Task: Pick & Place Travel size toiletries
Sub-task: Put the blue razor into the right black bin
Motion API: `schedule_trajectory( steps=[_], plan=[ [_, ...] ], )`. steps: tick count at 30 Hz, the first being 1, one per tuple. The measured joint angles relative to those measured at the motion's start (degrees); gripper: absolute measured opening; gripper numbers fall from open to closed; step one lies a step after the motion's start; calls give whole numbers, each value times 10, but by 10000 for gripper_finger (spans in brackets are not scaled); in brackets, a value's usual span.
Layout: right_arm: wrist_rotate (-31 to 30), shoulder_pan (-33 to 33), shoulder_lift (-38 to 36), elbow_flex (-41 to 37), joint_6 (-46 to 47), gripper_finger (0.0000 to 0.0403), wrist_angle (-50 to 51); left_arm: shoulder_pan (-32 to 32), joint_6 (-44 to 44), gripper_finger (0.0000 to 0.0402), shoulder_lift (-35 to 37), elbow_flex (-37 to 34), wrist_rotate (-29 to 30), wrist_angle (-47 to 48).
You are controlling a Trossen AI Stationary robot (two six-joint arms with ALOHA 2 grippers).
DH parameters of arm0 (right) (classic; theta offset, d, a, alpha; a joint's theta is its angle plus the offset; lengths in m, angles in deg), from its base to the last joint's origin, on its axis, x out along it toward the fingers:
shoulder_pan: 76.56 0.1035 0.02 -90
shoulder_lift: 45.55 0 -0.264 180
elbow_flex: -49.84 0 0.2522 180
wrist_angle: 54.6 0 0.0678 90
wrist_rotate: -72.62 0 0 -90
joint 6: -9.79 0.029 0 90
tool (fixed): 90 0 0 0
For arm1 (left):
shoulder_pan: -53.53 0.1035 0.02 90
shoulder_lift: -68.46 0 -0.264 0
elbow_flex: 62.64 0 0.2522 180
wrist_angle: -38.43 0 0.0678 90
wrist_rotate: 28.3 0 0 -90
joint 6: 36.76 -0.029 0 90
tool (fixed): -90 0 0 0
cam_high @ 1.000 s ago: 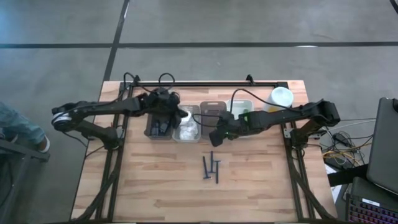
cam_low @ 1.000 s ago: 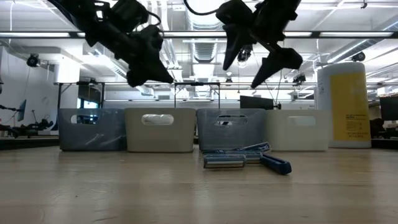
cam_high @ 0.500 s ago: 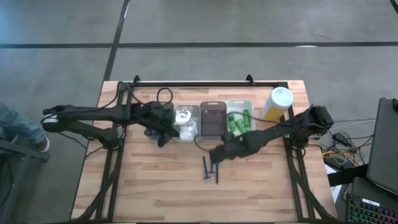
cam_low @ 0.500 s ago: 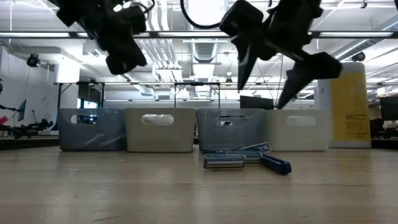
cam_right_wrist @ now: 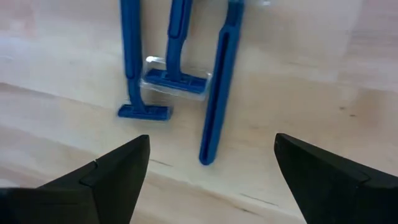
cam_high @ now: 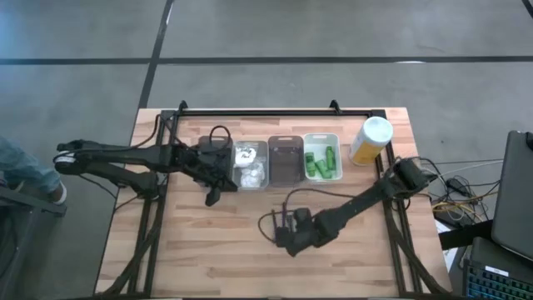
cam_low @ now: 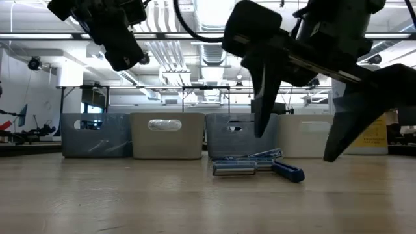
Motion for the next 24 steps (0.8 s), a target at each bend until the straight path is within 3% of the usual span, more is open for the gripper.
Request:
schedule_trajectory(
  steps=[6,9,14,24],
  plan=[
    [-2,4,60,76,-18,351,54,-6,26,42,6,-34,1,-6],
    [-2,4,91,122,-23,346,127,-21,46,42,6,-55,1,-13],
    [-2,5,126,188,-46,323,228,-56,83,42,13,-91,1,-91],
    [-1,5,129,186,-74,280,212,-68,126,42,15,-128,9,-185]
  ],
)
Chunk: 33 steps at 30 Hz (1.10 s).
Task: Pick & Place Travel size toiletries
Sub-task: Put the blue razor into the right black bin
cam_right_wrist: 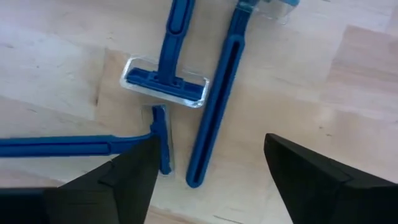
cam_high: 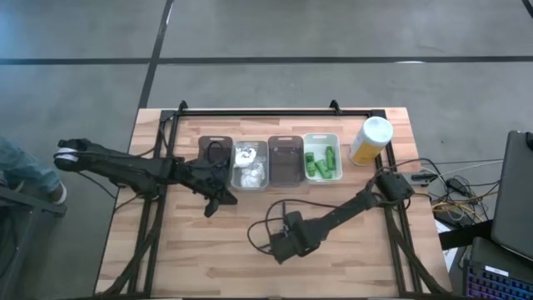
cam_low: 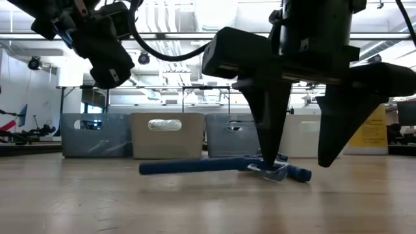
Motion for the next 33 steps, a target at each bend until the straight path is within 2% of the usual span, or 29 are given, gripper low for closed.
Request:
schedule_trajectory(
  steps=[14,22,27,33],
  plan=[
    [1,1,-11,-13,-25,227,-49,0,7,42,0,-2,9,-2],
    [-39,1,-31,-13,-9,263,-55,0,7,42,0,-2,26,-4],
    [-34,1,-25,-16,22,291,-41,0,7,42,0,-2,27,-4],
    [-45,2,-15,-20,15,310,-28,0,6,42,0,-2,27,-4]
  ],
)
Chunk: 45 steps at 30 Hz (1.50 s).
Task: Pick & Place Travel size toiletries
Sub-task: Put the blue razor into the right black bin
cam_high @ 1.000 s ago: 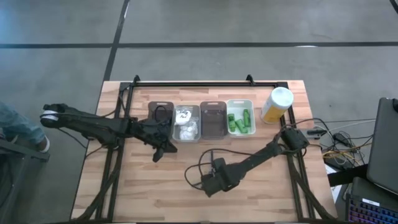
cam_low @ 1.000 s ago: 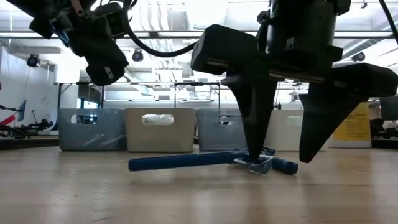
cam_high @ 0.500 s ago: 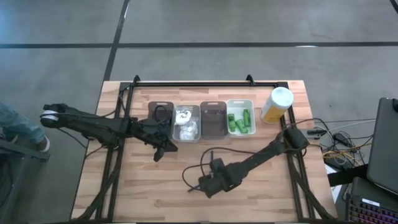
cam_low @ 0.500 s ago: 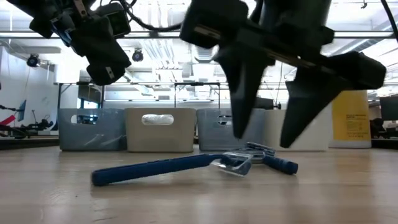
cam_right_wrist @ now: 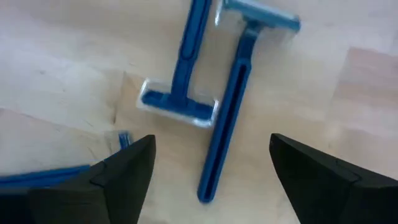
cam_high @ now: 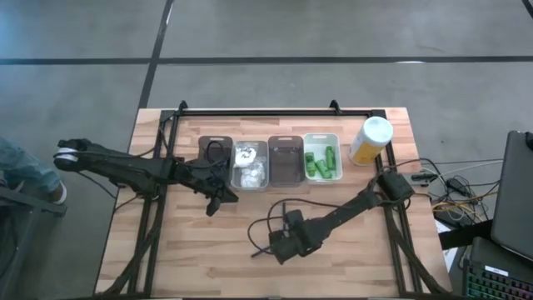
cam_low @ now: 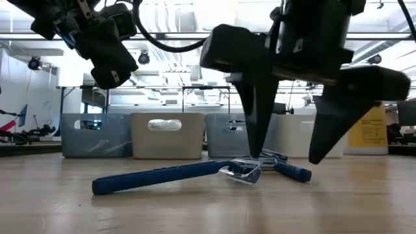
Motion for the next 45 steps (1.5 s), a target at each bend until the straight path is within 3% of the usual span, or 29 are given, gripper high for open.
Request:
schedule_trajectory(
  steps=[10,22,26,39,45],
  plan=[
    [-39,11,25,-6,-101,271,-19,1,-9,42,0,0,12,1],
    [-23,20,29,-7,-93,196,-13,1,9,42,5,0,-6,-1],
    [-22,27,29,-7,-83,161,-14,1,22,42,22,0,-30,-18],
    [-13,31,29,-7,-89,34,-23,1,66,42,94,23,-31,-17],
    [-12,31,27,-6,-90,25,-24,1,71,42,117,32,-30,-18]
  ],
)
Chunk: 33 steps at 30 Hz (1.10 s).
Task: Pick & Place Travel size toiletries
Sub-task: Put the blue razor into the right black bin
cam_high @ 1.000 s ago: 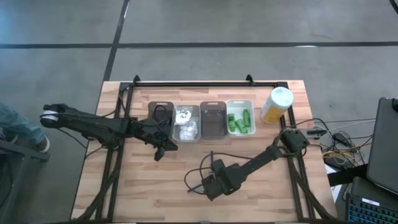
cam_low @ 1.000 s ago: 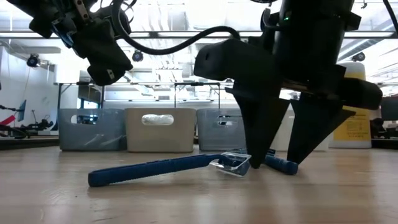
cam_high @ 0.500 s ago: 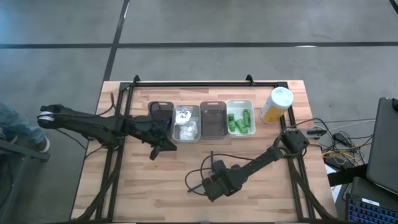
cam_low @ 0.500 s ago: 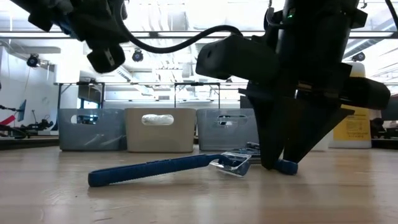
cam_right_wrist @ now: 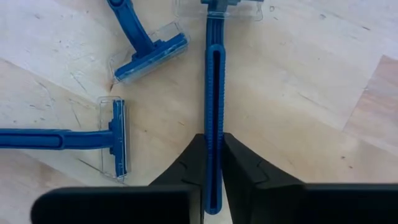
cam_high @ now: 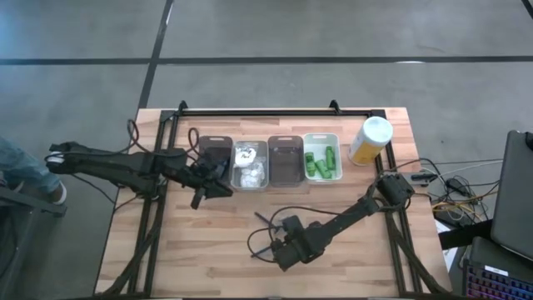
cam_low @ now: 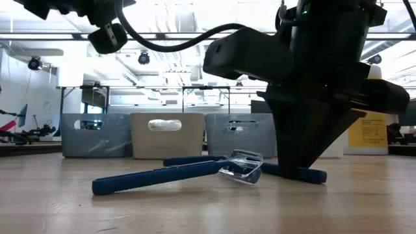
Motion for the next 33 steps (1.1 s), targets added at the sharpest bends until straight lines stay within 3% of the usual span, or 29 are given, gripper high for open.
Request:
schedule_trajectory(
  steps=[10,20,27,33],
  plan=[
    [10,2,-27,-2,4,29,13,0,2,42,0,0,11,-7],
    [-65,-12,-88,-2,2,29,12,15,24,50,-23,-2,51,-6],
    [-167,-35,-173,-10,-24,29,-11,37,104,132,-56,-1,58,-20],
    [-217,-56,-228,-23,-106,29,-100,39,123,201,-90,-1,21,-151]
  ],
)
